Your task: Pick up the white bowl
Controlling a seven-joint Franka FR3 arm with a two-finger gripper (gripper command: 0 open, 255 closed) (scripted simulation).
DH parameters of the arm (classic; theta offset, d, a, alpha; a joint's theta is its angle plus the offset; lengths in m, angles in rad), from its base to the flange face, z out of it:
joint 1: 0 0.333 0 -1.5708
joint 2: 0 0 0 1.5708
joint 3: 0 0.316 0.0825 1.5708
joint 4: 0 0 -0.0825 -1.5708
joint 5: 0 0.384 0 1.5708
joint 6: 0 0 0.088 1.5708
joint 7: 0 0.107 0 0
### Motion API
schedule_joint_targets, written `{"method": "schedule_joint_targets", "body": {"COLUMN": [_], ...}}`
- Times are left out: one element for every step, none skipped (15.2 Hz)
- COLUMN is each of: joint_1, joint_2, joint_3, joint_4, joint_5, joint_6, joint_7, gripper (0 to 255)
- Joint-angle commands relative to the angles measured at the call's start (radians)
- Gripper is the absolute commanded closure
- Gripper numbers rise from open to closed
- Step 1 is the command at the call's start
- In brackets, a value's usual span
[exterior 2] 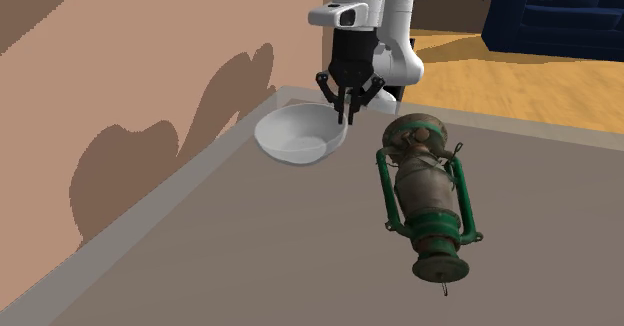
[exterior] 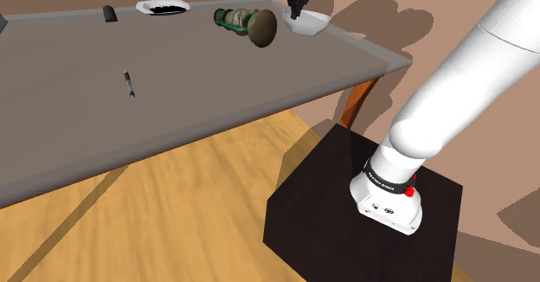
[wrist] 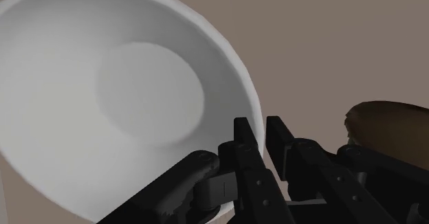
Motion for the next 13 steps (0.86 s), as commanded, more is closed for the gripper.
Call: {"method": "schedule_joint_targets", "body": {"joint_1": [0.001,0.001,0.001,0.001,0.002,0.002,0.002,0.002,0.002,0.002,0.003,0.003,0.003], "joint_2": [0.001,0.001,0.002,0.003,0.004,0.006,0.008,0.01,0.012,0.015,0.017,0.018,0.018], "joint_3": [0.001,0.001,0.001,0.002,0.002,0.002,0.002,0.002,0.002,0.002,0.002,0.002,0.002], "joint_4": [0.028,0.042,0.056,0.071,0.086,0.101,0.116,0.132,0.148,0.164,0.181,0.183,0.183], "joint_5": [0.0,0.001,0.001,0.002,0.002,0.003,0.003,0.004,0.005,0.005,0.006,0.006,0.006], "joint_6": [-0.027,-0.041,-0.054,-0.068,-0.081,-0.095,-0.109,-0.122,-0.136,-0.15,-0.164,-0.166,-0.166], "joint_7": [0.0,0.0,0.0,0.0,-0.001,-0.001,-0.002,-0.002,-0.003,-0.003,-0.004,-0.004,-0.004], "gripper": [255,255,255,255,255,255,255,255,255,255,255,255,255]}}
